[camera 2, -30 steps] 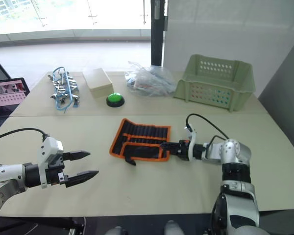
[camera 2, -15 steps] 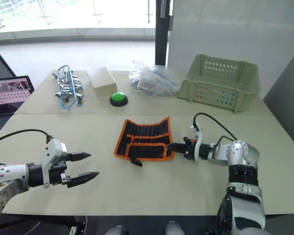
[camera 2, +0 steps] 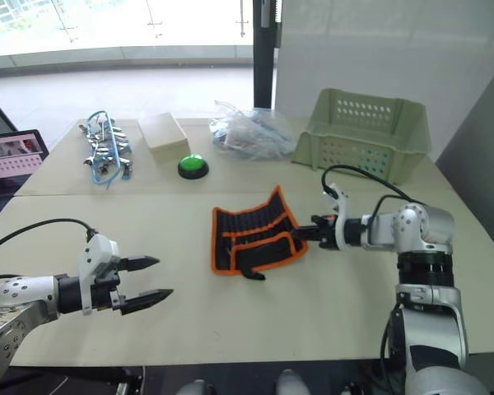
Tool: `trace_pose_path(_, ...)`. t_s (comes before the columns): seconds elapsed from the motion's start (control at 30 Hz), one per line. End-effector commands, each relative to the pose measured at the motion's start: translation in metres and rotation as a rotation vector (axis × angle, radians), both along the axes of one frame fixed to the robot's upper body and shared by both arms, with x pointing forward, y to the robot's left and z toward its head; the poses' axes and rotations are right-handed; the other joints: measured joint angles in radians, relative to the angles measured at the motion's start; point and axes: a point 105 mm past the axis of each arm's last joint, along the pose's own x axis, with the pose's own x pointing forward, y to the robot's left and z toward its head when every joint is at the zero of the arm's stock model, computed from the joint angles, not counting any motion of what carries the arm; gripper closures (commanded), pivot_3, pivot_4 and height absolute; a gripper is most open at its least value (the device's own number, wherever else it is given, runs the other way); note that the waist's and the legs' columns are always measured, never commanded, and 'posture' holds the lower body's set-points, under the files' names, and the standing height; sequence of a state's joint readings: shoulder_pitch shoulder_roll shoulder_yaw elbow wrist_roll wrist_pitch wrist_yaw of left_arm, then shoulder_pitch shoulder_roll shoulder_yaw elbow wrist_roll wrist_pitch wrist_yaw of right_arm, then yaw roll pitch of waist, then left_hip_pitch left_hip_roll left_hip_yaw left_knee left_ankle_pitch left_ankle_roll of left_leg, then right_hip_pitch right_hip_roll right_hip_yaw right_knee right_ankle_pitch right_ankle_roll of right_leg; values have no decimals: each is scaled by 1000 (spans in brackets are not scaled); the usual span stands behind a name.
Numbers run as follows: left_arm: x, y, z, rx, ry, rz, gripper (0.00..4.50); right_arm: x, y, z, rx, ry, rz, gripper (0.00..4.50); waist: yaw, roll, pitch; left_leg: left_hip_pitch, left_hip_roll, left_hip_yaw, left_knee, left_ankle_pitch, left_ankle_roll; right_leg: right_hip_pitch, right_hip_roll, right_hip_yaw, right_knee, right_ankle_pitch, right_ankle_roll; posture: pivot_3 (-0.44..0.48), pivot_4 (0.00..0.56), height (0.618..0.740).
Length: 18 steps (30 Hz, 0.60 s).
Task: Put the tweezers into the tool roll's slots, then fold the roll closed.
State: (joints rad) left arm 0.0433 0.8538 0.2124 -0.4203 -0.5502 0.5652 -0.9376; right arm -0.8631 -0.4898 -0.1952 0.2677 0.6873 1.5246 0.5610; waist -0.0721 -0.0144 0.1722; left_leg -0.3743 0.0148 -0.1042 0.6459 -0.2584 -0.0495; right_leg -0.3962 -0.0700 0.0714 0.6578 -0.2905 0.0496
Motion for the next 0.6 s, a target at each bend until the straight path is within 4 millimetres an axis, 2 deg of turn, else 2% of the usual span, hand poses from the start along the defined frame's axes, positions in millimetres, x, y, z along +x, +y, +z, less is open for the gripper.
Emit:
trace_pose_path(0.03,-1,-4,4,8,-45,-10,0,-6,15,10,4,-30,29,4480,3,0,0,-1,0,0,0,0,0,-1,0,0,1,0,0,0,150,740)
trace_pose_path(0.17,0,-3,4,9,-50,-10,0,-8,23,9,30,-29,27,4480,11,0,0,-11,-2,-1,3,1,-1,-11,-2,-1,5,1,-1,0,150,740)
trace_pose_path(0.4,1,-4,5,10,-57,-15,0,-5,28,-3,39,-4,-31,4480,4,0,0,-11,-2,0,3,1,-1,-11,-3,-1,6,1,-1,0,150,740)
trace_pose_path(0.6,2,-6,6,9,-62,-17,0,-2,32,-23,17,25,-71,4480,3,0,0,-10,-2,0,3,1,-1,-11,-2,-1,6,1,-1,0,150,740)
